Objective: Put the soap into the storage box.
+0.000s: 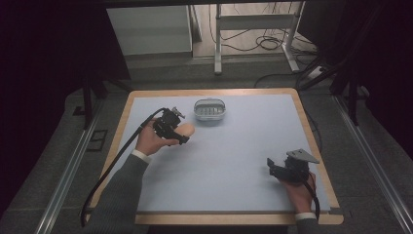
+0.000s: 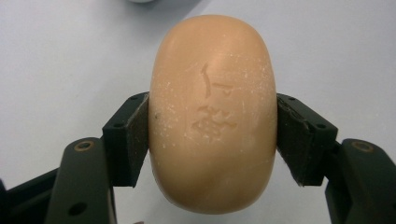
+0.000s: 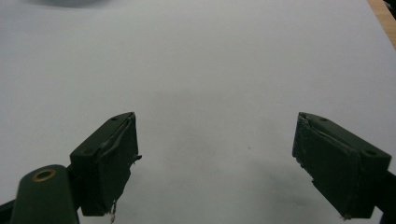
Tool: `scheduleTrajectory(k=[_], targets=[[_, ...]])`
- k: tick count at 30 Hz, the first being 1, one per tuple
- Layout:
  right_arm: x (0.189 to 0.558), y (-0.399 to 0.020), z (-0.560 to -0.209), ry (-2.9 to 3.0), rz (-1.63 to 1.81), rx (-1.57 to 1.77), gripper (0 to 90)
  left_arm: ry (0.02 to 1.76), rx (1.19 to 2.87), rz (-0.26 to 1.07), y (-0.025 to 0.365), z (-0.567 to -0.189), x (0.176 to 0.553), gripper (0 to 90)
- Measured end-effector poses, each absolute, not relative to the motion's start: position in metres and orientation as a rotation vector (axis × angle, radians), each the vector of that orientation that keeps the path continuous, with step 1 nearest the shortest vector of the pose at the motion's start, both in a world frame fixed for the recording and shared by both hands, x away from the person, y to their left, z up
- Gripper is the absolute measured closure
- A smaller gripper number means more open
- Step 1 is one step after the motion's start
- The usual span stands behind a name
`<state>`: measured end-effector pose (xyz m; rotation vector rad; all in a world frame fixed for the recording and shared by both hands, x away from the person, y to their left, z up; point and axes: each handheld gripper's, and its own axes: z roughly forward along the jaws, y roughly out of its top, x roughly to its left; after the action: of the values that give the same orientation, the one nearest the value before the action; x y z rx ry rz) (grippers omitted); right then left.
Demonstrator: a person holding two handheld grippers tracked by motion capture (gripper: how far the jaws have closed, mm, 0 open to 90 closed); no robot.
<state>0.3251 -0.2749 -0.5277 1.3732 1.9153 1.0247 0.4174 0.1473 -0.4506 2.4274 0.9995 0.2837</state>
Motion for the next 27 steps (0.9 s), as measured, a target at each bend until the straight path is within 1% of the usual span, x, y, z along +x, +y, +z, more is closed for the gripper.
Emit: scheduleTrajectory(k=[10,27], targets=[[0.325,-0.275,-0.528,1.915,1.024,1.374,14.5,0.997,2.416,0.283,0.142,-0.447,0.422,32.9],[0.325,-0.275,-0.528,1.917,1.024,1.375,14.5,0.979,2.443,0.289,0.133,-0.445,0.432,32.9]])
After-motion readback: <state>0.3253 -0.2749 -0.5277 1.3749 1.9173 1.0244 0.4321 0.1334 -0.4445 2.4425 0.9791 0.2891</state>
